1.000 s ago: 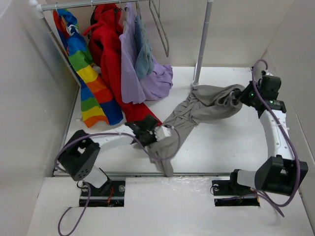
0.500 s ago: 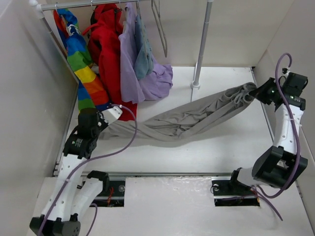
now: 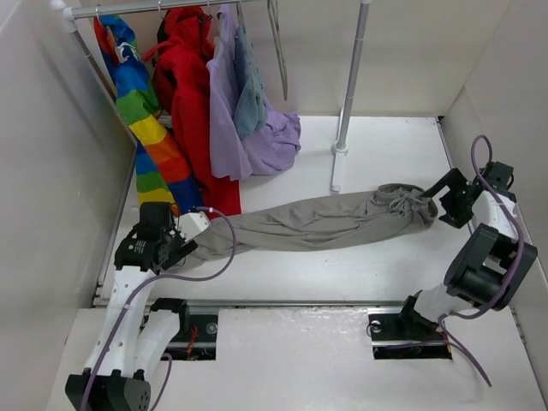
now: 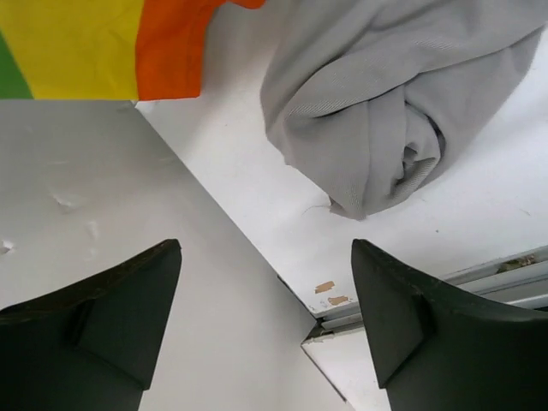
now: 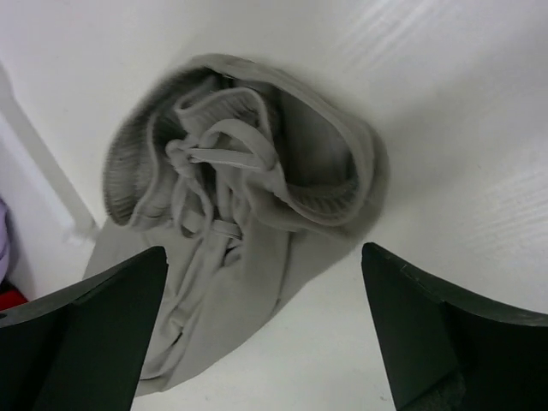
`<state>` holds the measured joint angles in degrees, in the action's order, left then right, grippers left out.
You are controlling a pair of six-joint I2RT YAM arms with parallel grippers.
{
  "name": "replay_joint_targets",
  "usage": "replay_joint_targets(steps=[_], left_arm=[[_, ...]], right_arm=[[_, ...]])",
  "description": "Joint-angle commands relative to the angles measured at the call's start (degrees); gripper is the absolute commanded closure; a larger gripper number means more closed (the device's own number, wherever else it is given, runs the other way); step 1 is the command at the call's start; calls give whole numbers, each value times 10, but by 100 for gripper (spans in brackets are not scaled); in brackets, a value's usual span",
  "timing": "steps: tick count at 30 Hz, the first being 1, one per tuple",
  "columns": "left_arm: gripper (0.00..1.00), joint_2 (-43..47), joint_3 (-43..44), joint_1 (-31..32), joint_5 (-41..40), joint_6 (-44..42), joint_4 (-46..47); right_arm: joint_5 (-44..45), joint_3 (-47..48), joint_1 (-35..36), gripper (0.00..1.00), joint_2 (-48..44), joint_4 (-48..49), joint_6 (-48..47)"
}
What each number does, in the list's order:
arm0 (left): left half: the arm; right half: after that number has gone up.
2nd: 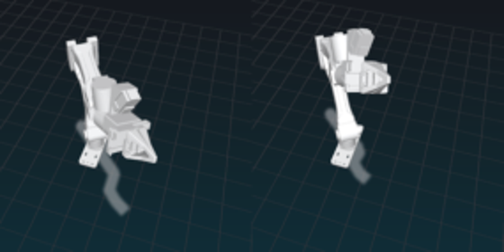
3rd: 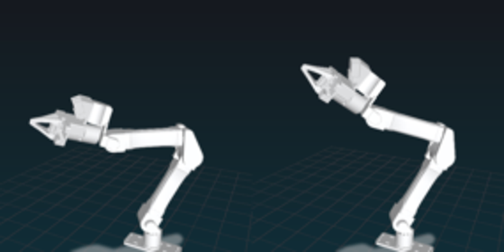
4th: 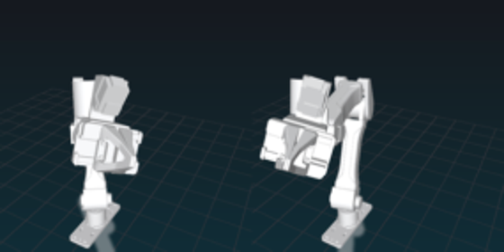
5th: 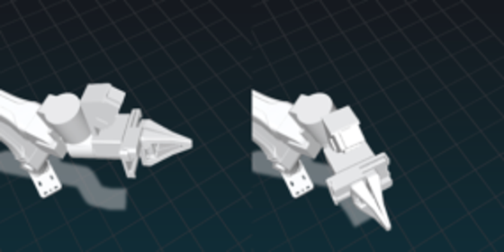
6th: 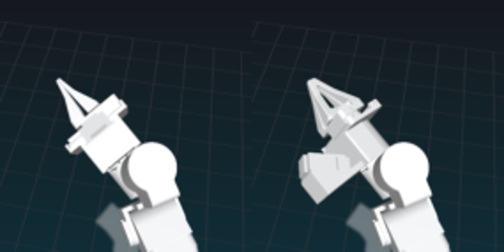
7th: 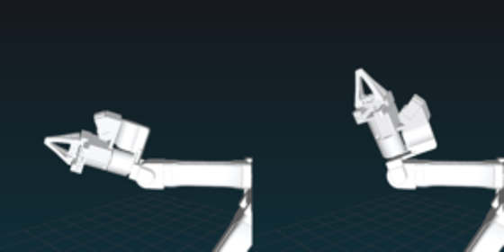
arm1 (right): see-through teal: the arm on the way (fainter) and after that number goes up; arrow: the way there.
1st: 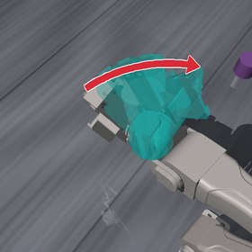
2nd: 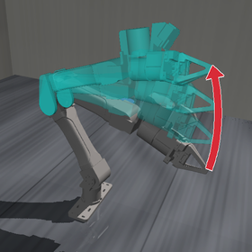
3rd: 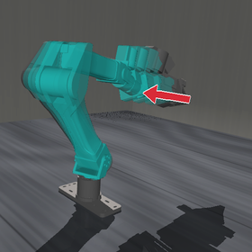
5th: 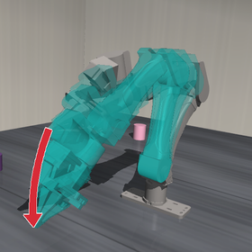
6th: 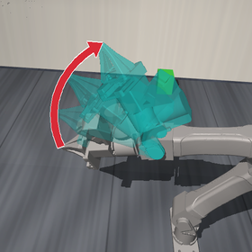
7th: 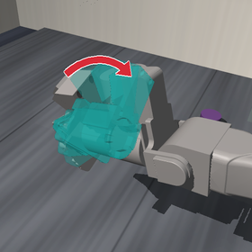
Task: Place the trousers on the hanger
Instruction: Flatten out the trousers at the center of the board.
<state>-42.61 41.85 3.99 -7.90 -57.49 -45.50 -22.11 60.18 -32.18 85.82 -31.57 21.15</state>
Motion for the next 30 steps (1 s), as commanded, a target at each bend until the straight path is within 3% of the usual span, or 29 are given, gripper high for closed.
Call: replay_joint_targets(steps=[1,7,16,17,22,27,30], left_arm=[[22,3,-1,-4,33,-17,-15],[22,-44,-16,25,62,40,22],[22,-75,-82,129,35,128,161],[22,-82,-82,134,27,135,180],[21,-120,-61,139,24,166,211],[21,-157,-2,129,90,173,187],[21,-188,17,160,101,173,186]], right_arm=[[59,-19,0,0,-34,26,-1],[94,-72,0,8,-40,57,20],[108,-77,0,24,64,109,67],[108,-77,0,28,72,116,67],[100,-53,0,100,91,108,61],[100,4,0,100,15,58,49],[106,76,0,100,-36,18,49]])
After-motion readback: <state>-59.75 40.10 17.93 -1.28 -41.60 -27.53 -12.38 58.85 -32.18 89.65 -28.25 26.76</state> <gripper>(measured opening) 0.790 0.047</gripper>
